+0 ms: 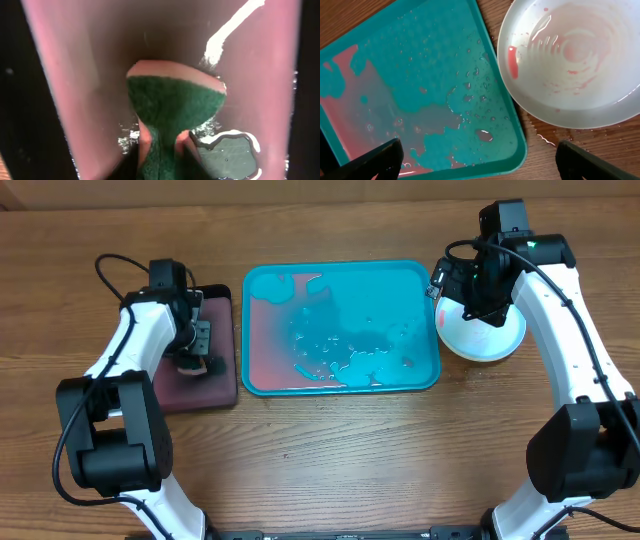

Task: Clean dirty plates on tray and stack at the side
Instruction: 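Place the sponge in the left gripper onto the dark sponge holder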

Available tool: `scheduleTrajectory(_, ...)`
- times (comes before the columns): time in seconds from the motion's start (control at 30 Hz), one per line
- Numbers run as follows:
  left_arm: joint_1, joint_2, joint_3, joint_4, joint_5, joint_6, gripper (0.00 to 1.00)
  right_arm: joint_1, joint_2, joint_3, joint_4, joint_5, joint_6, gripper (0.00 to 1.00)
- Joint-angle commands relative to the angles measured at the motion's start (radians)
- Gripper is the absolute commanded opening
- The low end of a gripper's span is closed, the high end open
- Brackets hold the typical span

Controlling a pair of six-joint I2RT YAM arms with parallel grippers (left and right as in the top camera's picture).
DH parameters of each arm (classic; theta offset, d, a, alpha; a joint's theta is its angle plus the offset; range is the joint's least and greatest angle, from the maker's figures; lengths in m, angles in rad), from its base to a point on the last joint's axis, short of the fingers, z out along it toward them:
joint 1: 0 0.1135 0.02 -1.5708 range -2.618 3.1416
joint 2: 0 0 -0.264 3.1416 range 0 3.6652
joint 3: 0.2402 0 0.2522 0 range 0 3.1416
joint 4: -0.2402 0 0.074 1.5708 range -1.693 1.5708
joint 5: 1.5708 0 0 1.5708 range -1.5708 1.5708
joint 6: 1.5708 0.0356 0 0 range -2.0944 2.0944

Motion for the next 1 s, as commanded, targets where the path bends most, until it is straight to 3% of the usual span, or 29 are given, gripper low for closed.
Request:
scheduleTrajectory(0.0, 0.005, -0.001, 0.001, 0.014, -0.024, 0.03, 0.9, 0.005, -0.023, 0.018, 0.002, -0.006, -0.027, 0.99)
scheduleTrajectory(0.03, 0.005, -0.001, 0.011, 0.01, -0.029, 0.024, 1.0, 0.005, -0.023, 0.018, 0.002, -0.006, -0.027, 0.99)
scheduleTrajectory(0.27, -0.018, -0.044, 0.252, -0.249, -0.074, -0.157, 1.0, 0.005, -0.023, 0.029, 0.013, -0.006, -0.053, 0.99)
scheduleTrajectory(0.5, -0.159, -0.17, 0.55, -0.509, 0.058, -0.169, 1.0, 0.005, -0.069, 0.171, -0.054, -0.006, -0.084, 0.99)
scheduleTrajectory(0.77, -0.33, -0.246, 0.57, -0.478, 0.078, -0.187, 1.0, 0.005, -0.278, 0.306, -0.218, -0.006, -0.112, 1.0)
scheduleTrajectory(0.97, -0.372, -0.246, 0.566, -0.479, 0.078, -0.187, 1.0, 0.005, -0.47, 0.309, -0.316, -0.068, -0.104, 1.0)
